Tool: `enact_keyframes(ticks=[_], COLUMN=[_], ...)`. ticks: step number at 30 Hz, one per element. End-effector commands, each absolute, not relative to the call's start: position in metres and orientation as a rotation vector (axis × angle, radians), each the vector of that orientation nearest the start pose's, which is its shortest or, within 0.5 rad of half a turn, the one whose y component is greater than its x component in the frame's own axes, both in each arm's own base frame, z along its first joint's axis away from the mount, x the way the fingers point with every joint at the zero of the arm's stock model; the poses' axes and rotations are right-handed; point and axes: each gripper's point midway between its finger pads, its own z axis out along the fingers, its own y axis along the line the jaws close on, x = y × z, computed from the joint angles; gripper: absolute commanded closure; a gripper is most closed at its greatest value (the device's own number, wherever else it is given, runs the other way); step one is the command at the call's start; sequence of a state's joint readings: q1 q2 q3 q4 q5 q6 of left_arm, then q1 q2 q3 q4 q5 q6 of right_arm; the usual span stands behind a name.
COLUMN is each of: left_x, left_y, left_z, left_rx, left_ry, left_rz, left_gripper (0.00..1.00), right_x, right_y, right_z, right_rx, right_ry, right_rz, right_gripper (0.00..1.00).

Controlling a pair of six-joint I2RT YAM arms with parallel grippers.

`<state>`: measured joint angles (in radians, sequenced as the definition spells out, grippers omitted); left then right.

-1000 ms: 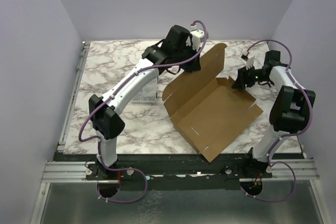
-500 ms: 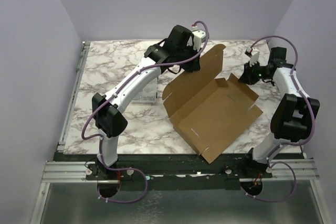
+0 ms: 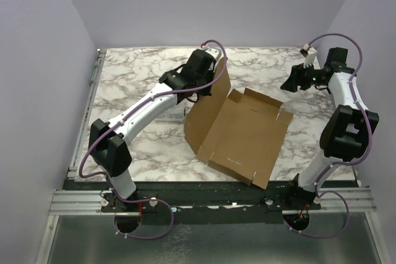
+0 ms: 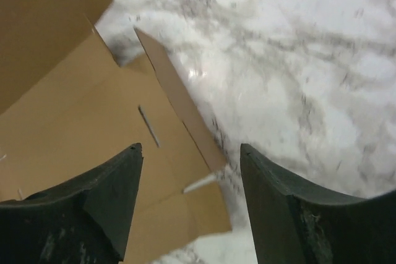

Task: Fold the paper box
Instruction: Fold the paper box at the center of the board.

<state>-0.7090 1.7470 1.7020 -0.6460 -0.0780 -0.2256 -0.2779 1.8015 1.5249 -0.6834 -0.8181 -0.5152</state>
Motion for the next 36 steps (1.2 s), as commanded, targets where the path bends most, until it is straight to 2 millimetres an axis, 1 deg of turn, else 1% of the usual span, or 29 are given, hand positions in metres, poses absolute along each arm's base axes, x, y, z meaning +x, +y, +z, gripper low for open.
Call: enact_keyframes(ticks=[1,4,6,9,13,17,21,24,27,28,29,31,32,35,36], left_x=[0.377,0.374,0.371,0.366,0.363,0.360,0.358,0.356,0.356,0.356,0.356,0.356,0.356,0.356,0.356], left_y=[-0.277,-0.271,-0.269,-0.263,-0.259,-0.262,-0.263,-0.263,-0.262,-0.262,-0.262,-0.263,-0.264,-0.265,-0.265], left_z=[0.267,0.264,0.259,0.255,0.253,0.246,0.245,0.245,0.245,0.245,0.245,0.244,0.244,0.243,0.242], left_rx=[0.235,0.159,0.107,0.039,-0.010,-0.017,-0.014,-0.009,-0.003,-0.001,0.000,0.003,0.005,0.004,0.006], left_ry=[2.090,2.077,2.076,2.062,2.044,2.059,2.063,2.063,2.062,2.062,2.062,2.064,2.066,2.069,2.070], left_rz=[-0.364,-0.385,-0.403,-0.425,-0.449,-0.475,-0.486,-0.486,-0.482,-0.481,-0.482,-0.486,-0.488,-0.492,-0.494], left_gripper=[1.00,1.00,1.00,1.00,1.00,1.00,1.00,1.00,1.00,1.00,1.00,1.00,1.00,1.00,1.00], right_x=[0.391,0.373,0.368,0.361,0.352,0.361,0.365,0.367,0.372,0.373,0.375,0.373,0.370,0.363,0.361], right_y=[-0.011,-0.004,-0.006,-0.009,-0.002,-0.012,-0.021,-0.032,-0.045,-0.048,-0.046,-0.034,-0.026,-0.008,-0.002], right_z=[0.143,0.119,0.104,0.087,0.066,0.052,0.034,0.023,0.025,0.029,0.033,0.037,0.039,0.043,0.049], right_rx=[-0.386,-0.250,-0.133,-0.005,0.137,0.236,0.270,0.280,0.273,0.274,0.264,0.225,0.208,0.169,0.146], right_ry=[2.303,2.374,2.439,2.506,2.558,2.558,2.578,2.588,2.571,2.556,2.541,2.528,2.517,2.494,2.470], right_rz=[0.727,0.790,0.785,0.773,0.846,0.762,0.698,0.607,0.506,0.501,0.523,0.619,0.683,0.817,0.864], right_gripper=[0.30,0.30,0.29,0.29,0.29,0.29,0.29,0.29,0.29,0.29,0.29,0.37,0.51,0.66,0.70])
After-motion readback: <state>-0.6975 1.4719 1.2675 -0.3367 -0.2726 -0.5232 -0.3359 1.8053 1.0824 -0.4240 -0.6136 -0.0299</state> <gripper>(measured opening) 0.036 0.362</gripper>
